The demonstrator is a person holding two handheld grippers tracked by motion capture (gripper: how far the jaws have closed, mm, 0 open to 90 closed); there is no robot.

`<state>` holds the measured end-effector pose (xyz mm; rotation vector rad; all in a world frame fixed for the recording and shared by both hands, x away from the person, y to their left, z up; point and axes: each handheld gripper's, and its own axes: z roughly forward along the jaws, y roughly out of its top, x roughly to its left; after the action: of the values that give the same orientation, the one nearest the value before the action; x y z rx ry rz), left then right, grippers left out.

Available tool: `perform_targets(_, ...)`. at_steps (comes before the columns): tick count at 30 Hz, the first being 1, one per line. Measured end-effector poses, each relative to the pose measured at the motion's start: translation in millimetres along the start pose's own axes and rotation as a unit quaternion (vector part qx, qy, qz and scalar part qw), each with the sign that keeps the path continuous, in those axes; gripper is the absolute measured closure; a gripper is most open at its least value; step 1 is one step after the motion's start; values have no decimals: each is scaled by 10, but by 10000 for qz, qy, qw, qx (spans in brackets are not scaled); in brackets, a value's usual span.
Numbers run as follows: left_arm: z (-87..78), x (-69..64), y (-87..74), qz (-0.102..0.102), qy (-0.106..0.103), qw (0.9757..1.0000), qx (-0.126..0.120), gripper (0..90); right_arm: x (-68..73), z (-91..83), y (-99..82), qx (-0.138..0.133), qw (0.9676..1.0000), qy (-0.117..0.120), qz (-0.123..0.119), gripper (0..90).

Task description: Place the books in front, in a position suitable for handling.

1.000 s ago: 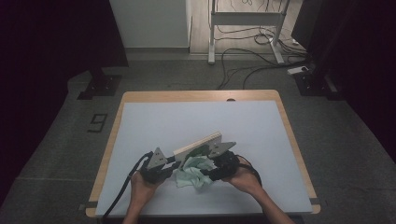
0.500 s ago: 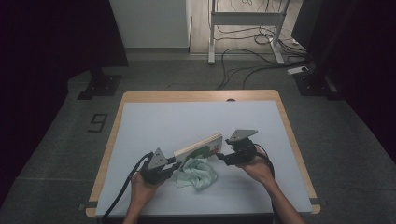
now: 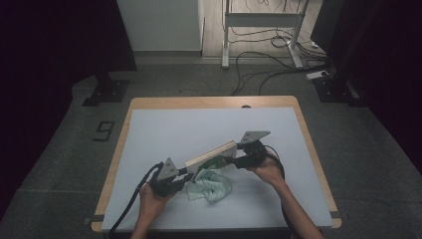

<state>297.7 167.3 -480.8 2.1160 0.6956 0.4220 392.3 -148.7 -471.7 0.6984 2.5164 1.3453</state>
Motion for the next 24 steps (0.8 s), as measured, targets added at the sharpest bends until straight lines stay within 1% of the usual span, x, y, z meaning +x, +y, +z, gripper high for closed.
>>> perform_targets(3,4,-1,0,-29,-18,10000,4,685,29,-25,-9,21,9998,-156,-80,430)
perform_targets(6,-1,-13,-2,-58,-14,10000,46,646,31,-50,-37,-38,9998,-192,-34,466)
perform_targets(8,-22,-26,-10,-91,12,9999,94,600,36,-58,-48,-61,9997,-215,-15,483)
perform_targets(9,-34,-28,-15,-110,2,9999,101,560,36,-61,-48,-60,9997,-229,3,492)
perform_targets(11,-79,-41,-30,-182,-9,9998,107,515,39,-62,-48,-60,9997,-245,14,499)
perform_targets(13,-132,-62,-49,-211,-90,9996,159,445,50,-67,-52,-59,9996,-281,23,502)
perform_targets(14,-152,-75,-58,-212,-88,9996,186,402,56,-72,-55,-56,9996,-290,21,503)
perform_targets(16,-200,-118,-83,-232,-160,9993,233,356,68,-86,-62,-51,9995,-301,33,506)
perform_targets(19,-230,-211,-136,-289,-315,9989,210,332,89,-100,-66,-28,9994,-338,77,508)
perform_targets(21,-203,-284,-151,-269,-404,9986,202,328,100,-105,-65,-12,9993,-353,106,508)
perform_targets(24,-116,-367,-139,-253,-659,9975,81,329,117,-109,-54,42,9991,-391,138,510)
